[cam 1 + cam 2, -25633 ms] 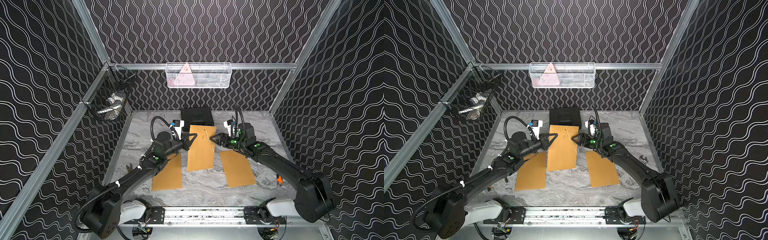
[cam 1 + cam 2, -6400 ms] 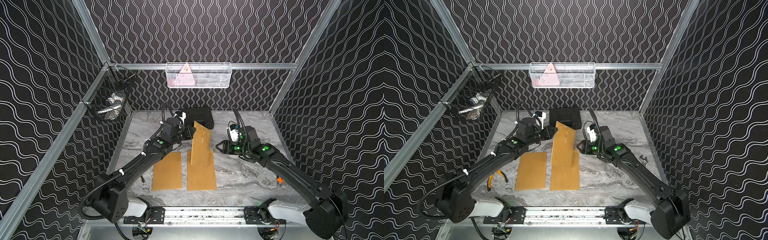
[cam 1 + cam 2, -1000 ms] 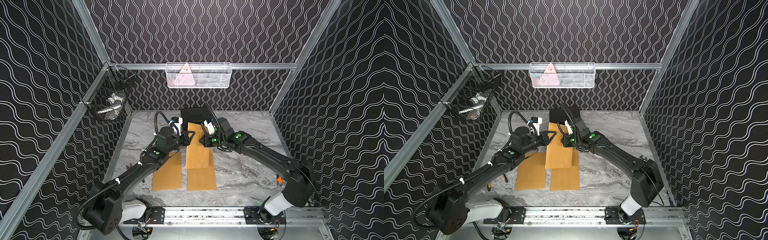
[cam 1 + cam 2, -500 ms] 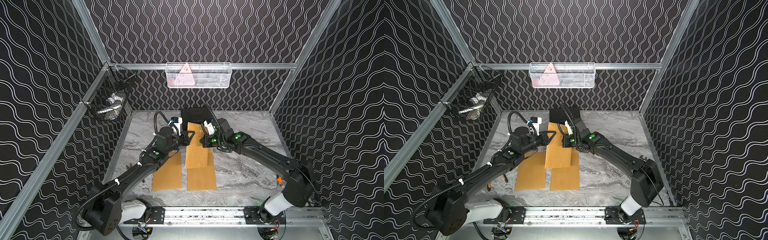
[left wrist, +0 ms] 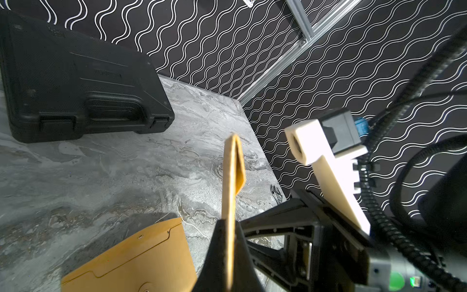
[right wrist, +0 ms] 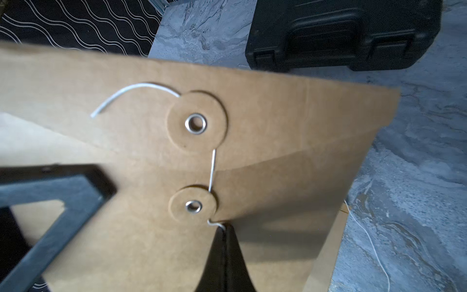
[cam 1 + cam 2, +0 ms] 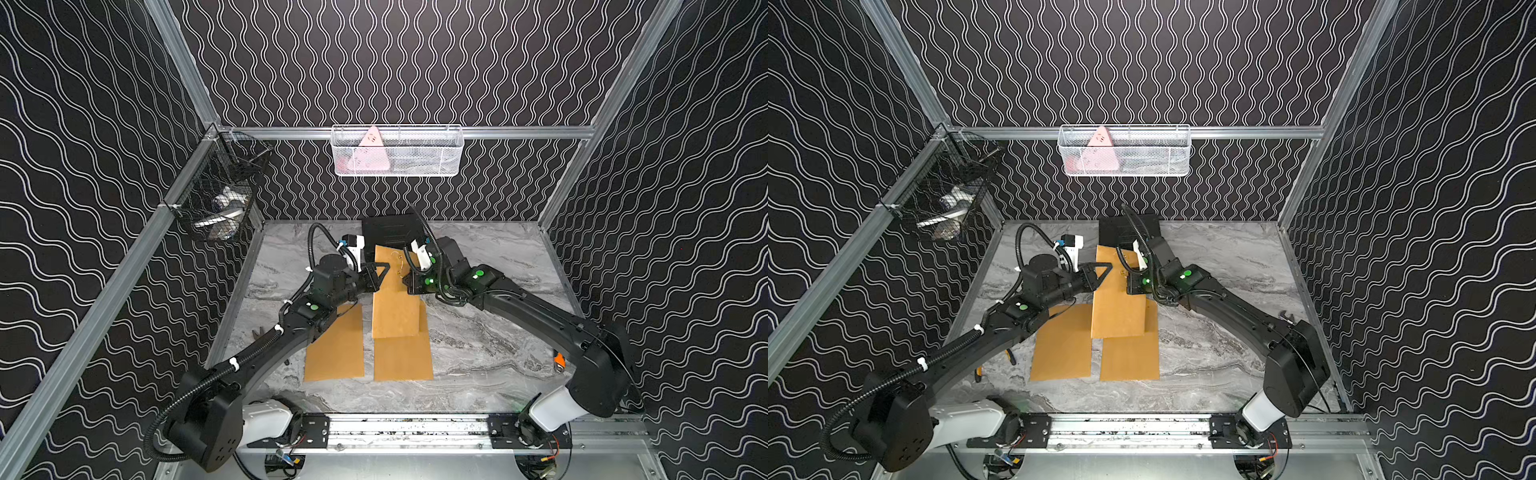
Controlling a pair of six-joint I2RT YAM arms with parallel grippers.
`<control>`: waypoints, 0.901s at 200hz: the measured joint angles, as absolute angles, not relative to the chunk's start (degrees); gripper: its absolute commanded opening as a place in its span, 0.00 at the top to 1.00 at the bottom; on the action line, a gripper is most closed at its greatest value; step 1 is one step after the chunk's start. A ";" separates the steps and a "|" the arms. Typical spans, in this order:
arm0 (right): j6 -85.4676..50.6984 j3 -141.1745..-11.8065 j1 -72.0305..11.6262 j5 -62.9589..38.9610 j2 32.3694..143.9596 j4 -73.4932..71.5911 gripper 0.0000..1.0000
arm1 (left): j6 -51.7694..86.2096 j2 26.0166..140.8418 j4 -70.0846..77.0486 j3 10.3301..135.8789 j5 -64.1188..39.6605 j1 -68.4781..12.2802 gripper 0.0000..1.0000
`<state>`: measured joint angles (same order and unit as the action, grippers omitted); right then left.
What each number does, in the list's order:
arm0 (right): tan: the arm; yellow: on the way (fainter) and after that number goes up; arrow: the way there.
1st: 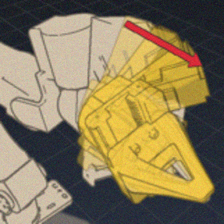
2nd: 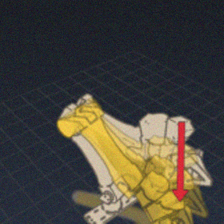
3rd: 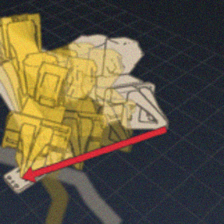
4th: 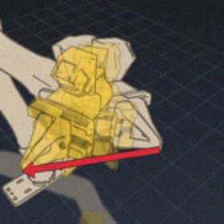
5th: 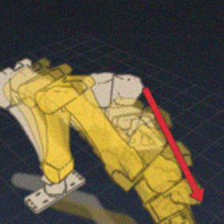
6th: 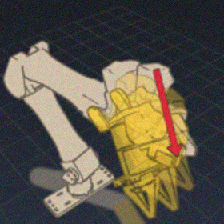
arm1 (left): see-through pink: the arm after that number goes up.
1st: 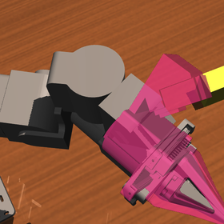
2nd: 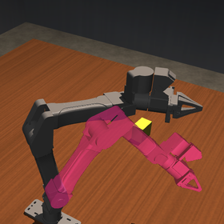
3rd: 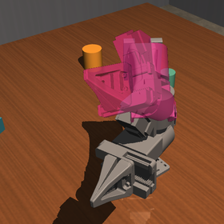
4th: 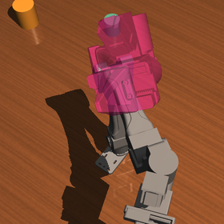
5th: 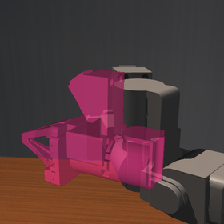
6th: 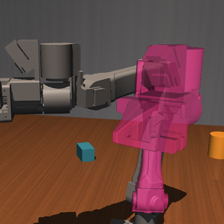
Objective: Open the file bag
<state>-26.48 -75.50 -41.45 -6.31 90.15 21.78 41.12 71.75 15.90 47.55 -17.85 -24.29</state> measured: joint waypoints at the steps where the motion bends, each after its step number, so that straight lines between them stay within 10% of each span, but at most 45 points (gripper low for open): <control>1: -26.46 -75.50 -41.45 -6.31 90.13 21.78 1.00 | 41.12 71.75 15.92 47.55 -17.85 -24.29 1.00; 180: -23.38 -80.03 -41.25 -0.47 90.15 25.23 1.00 | 41.93 71.24 16.43 46.52 -18.48 -24.29 1.00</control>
<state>-23.38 -80.03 -41.25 -0.47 90.15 25.23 41.93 71.24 16.43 46.52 -18.48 -24.29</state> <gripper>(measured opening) 0.048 0.043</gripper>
